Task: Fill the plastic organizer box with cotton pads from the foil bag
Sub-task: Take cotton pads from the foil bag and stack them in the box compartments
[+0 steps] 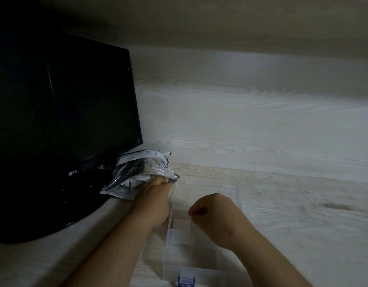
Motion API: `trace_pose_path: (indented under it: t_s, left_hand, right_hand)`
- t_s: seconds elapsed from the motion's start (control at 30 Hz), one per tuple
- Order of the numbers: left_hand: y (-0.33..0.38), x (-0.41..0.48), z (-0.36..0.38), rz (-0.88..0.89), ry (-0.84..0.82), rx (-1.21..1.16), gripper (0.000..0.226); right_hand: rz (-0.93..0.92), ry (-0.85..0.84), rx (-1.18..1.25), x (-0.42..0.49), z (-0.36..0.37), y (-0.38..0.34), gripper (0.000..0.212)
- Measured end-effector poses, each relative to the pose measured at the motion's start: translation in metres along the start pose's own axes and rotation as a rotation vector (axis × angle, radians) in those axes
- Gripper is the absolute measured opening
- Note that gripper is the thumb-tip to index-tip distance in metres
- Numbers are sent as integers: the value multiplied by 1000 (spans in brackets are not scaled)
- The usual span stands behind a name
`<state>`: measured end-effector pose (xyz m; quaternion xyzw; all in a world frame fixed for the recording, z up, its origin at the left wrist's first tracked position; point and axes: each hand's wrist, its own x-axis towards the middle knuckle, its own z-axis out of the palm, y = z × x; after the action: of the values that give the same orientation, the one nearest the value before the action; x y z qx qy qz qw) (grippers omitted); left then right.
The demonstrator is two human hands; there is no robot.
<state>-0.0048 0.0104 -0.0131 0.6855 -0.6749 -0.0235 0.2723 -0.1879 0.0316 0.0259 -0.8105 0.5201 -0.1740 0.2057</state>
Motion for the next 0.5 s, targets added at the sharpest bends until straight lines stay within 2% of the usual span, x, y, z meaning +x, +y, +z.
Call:
trace_pose_path:
  t_s: [0.2,0.33,0.5]
  left_hand:
    - [-1,1,-2,51,35,55,60]
    - [-1,0,-1,78,17,64,68]
    - [0,-4,-1,-49,-69,106,68]
  right_hand:
    - [0,-3,-6,0,0,0,22]
    - [-6,-3,-9,-1,1,-1,22]
    - [-10,2,-19,-2,0,-2,21]
